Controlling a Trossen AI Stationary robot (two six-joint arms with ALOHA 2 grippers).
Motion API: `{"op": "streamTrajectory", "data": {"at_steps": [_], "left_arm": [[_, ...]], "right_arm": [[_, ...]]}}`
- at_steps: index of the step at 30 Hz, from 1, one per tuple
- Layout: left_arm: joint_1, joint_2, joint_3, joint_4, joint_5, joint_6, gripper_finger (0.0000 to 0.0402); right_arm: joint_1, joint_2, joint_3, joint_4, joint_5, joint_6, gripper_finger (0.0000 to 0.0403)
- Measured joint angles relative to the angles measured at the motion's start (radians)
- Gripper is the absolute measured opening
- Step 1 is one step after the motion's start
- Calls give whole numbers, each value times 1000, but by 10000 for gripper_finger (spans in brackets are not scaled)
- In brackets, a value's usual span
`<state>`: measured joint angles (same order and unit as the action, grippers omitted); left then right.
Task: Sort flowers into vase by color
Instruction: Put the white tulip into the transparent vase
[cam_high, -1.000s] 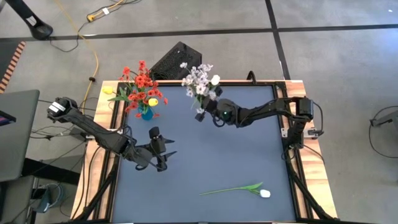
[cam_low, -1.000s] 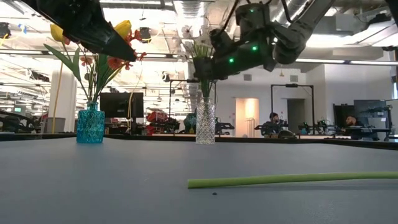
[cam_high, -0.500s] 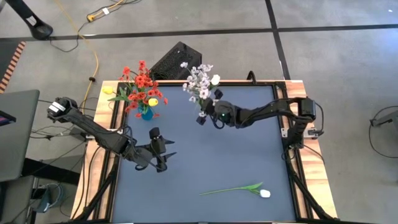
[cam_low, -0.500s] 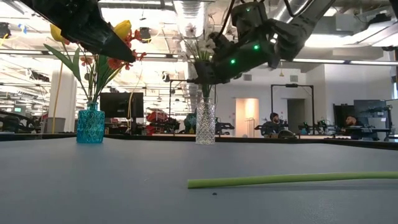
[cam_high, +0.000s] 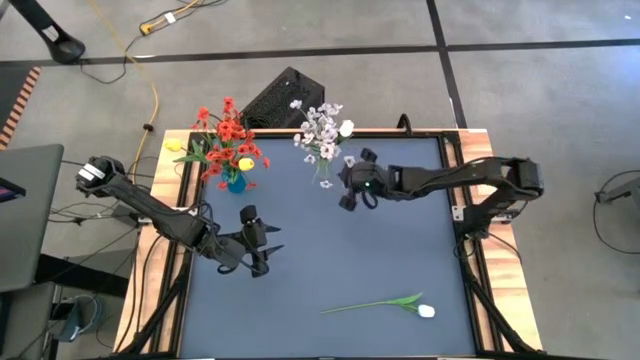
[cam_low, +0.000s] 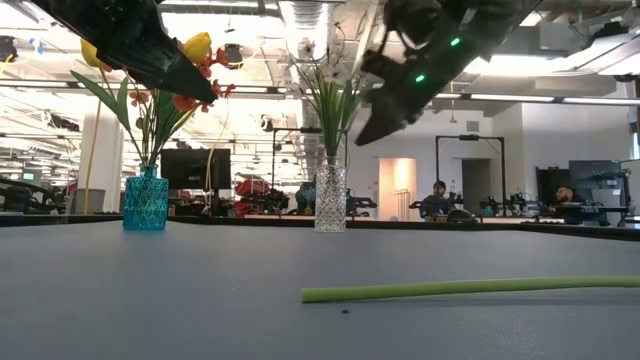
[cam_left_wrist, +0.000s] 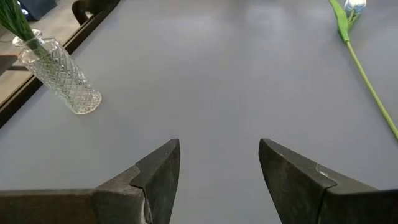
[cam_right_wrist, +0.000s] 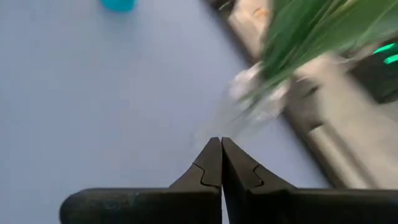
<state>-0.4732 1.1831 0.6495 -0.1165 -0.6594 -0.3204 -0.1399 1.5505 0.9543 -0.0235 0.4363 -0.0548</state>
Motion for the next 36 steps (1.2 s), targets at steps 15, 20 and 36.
{"op": "streamTrajectory", "data": {"at_steps": [15, 20, 36], "left_arm": [[-82, 38, -1, 124, 50, -26, 208], [-133, 95, -1, 199, 46, -29, 208], [-152, 161, 0, 319, 88, 22, 208]], "right_arm": [[298, -154, 0, -393, -475, 238, 121], [505, -79, 0, -355, -439, 317, 182], [771, 221, 3, -304, -393, 684, 221]]}}
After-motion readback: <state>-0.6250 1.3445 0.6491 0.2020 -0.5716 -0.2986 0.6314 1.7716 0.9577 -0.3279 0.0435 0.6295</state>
